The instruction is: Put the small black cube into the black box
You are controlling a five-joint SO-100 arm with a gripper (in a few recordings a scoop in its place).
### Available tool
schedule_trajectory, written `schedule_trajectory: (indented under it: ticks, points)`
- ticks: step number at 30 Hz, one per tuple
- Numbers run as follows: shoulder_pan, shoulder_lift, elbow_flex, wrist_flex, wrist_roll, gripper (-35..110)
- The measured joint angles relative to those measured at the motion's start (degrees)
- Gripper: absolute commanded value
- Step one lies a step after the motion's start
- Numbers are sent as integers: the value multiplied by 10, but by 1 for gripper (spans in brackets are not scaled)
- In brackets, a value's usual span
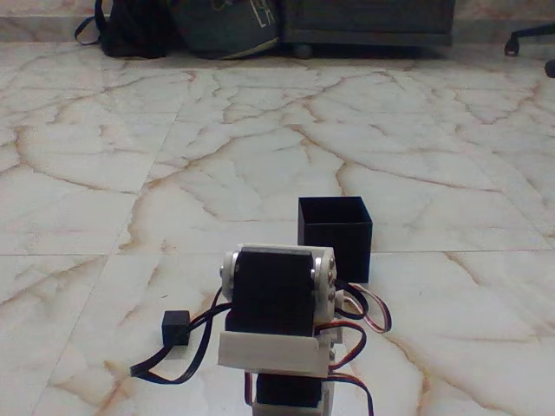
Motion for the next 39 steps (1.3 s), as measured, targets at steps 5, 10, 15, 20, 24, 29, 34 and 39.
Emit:
schedule_trajectory:
  ticks: [5,10,15,20,24,29,34,39]
  points:
    - [0,0,0,0,0,3]
    - [0,0,0,0,-2,3]
    - [0,0,0,0,-2,3]
    - [0,0,0,-9,-66,5]
    - [-9,0,0,-39,-73,5]
    - [-131,-11,-116,11,66,7]
    - [-193,-121,-226,18,98,9]
    - [-302,-321,-430,5,187,9]
